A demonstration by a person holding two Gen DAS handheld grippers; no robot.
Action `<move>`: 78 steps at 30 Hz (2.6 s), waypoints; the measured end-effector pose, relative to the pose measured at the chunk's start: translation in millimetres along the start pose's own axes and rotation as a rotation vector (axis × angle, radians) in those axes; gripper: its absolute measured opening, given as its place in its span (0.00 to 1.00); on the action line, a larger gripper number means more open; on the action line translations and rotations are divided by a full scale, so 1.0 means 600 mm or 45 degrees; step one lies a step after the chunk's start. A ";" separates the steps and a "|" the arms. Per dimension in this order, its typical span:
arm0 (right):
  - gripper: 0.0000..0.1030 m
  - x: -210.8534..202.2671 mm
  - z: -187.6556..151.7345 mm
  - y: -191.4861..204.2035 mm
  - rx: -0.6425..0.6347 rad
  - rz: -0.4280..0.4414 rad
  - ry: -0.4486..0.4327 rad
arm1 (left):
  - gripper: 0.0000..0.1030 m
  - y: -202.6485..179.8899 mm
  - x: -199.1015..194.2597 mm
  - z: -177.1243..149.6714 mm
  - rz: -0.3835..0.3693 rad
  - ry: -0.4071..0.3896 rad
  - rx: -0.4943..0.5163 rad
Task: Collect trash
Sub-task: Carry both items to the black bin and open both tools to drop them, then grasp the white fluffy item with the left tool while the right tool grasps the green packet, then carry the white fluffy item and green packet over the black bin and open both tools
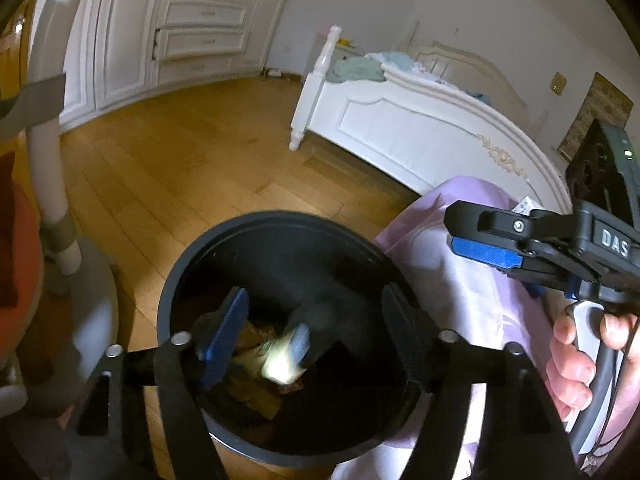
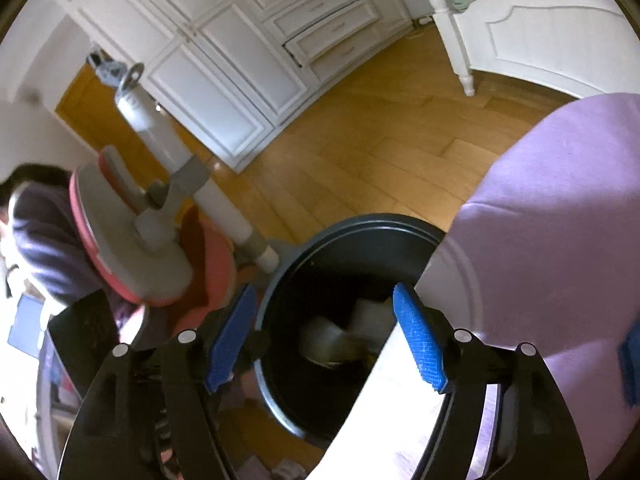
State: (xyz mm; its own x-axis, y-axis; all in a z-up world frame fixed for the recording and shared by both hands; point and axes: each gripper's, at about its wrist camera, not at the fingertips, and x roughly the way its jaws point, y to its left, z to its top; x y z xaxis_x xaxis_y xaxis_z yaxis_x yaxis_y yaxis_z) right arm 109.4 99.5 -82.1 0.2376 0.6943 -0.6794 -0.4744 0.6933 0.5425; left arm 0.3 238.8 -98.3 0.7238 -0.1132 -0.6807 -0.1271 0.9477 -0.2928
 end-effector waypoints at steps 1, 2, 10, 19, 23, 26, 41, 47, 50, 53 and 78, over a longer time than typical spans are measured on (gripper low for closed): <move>0.69 -0.008 0.000 -0.003 0.009 0.009 -0.009 | 0.69 -0.005 -0.001 0.001 0.000 0.002 0.010; 0.69 -0.014 0.000 -0.006 0.014 0.015 -0.016 | 0.69 -0.011 -0.003 0.002 -0.001 0.004 0.021; 0.76 -0.109 -0.001 -0.053 0.059 0.027 -0.121 | 0.80 -0.097 -0.023 0.020 -0.105 -0.023 0.150; 0.76 -0.289 -0.023 -0.180 0.214 -0.032 -0.343 | 0.86 -0.263 -0.014 0.007 -0.325 0.019 0.399; 0.76 -0.376 -0.047 -0.264 0.354 -0.115 -0.457 | 0.88 -0.328 0.004 -0.008 -0.387 0.046 0.480; 0.76 -0.440 -0.073 -0.329 0.470 -0.200 -0.544 | 0.88 -0.370 0.021 -0.015 -0.426 0.072 0.525; 0.76 -0.484 -0.145 -0.507 0.774 -0.276 -0.549 | 0.84 -0.475 0.109 -0.042 -0.367 0.221 0.574; 0.50 -0.451 -0.116 -0.520 0.771 -0.215 -0.510 | 0.56 -0.477 0.126 -0.045 -0.372 0.277 0.572; 0.31 -0.452 -0.109 -0.517 0.744 -0.199 -0.522 | 0.48 -0.478 0.126 -0.044 -0.384 0.278 0.573; 0.21 -0.462 -0.105 -0.503 0.692 -0.191 -0.562 | 0.44 -0.478 0.122 -0.044 -0.393 0.271 0.574; 0.10 -0.509 -0.082 -0.174 0.022 -0.337 -0.721 | 0.42 -0.282 -0.047 0.011 -0.290 -0.044 0.306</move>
State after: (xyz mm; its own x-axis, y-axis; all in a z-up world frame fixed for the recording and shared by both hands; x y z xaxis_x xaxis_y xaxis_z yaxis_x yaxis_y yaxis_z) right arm 44.8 -194.2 44.4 0.7598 0.4902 -0.4271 -0.3254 0.8554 0.4029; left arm 6.2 83.6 -25.0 0.7381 -0.3244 -0.5915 0.2017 0.9428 -0.2653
